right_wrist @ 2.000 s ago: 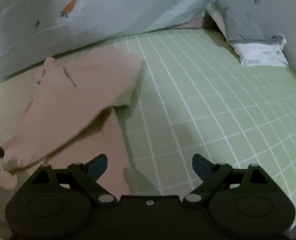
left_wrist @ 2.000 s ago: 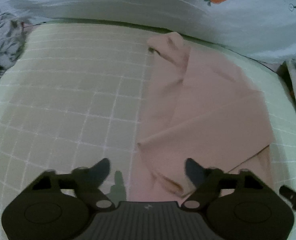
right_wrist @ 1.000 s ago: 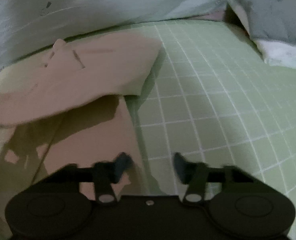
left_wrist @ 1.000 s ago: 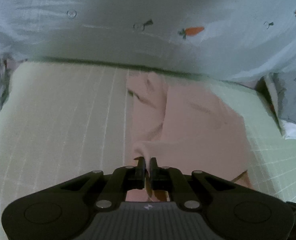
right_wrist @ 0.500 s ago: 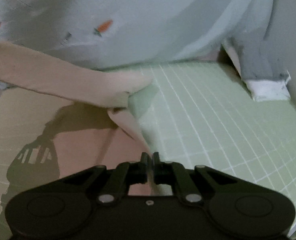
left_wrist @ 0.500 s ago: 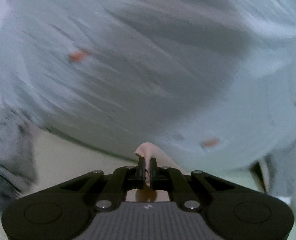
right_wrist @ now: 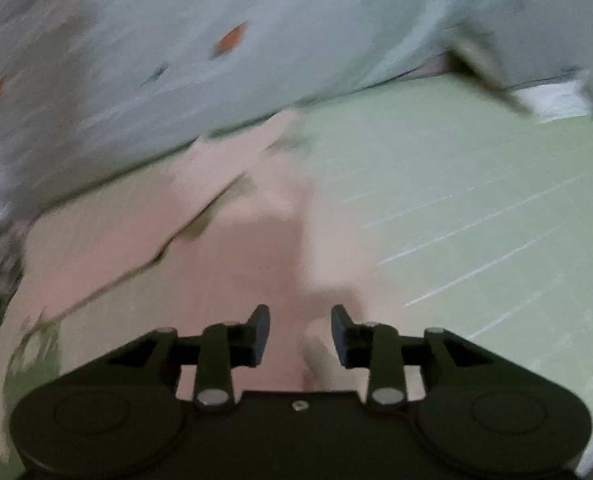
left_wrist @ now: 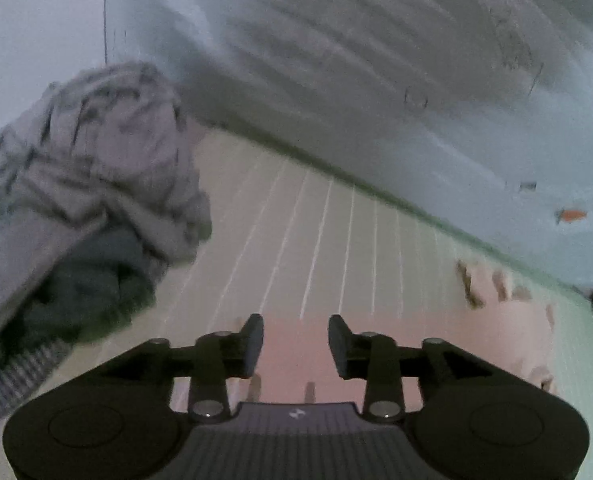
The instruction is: Fold clothes
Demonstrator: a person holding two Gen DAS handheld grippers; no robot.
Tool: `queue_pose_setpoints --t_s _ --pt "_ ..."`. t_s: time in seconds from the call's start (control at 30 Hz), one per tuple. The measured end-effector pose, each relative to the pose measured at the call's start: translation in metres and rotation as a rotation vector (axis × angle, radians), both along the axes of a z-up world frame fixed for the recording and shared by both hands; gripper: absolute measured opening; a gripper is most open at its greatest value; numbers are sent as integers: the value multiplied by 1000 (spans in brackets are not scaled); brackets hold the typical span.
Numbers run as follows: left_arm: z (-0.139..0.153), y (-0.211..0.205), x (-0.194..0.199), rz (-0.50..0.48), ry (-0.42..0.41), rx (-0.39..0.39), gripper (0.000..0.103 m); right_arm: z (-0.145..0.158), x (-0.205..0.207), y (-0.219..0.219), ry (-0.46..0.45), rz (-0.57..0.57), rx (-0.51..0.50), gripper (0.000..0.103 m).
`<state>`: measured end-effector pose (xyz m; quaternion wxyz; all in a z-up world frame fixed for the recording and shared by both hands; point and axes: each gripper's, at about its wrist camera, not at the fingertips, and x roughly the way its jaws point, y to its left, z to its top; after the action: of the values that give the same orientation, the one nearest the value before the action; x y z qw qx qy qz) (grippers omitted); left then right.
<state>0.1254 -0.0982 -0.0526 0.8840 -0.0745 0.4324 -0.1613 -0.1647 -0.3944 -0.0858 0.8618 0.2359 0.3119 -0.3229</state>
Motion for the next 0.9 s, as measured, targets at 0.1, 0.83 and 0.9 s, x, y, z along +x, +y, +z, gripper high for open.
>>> queue_pose_setpoints --t_s 0.1,0.83,0.9 --pt "-14 -1 -13 -17 54 -1 42 -10 -9 -10 61 -73 36 35" --pt "-39 5 -19 57 134 71 64 -3 13 -2 172 71 -182 70" --pt "-41 9 -10 76 137 77 64 -1 31 -5 149 107 -207 70"
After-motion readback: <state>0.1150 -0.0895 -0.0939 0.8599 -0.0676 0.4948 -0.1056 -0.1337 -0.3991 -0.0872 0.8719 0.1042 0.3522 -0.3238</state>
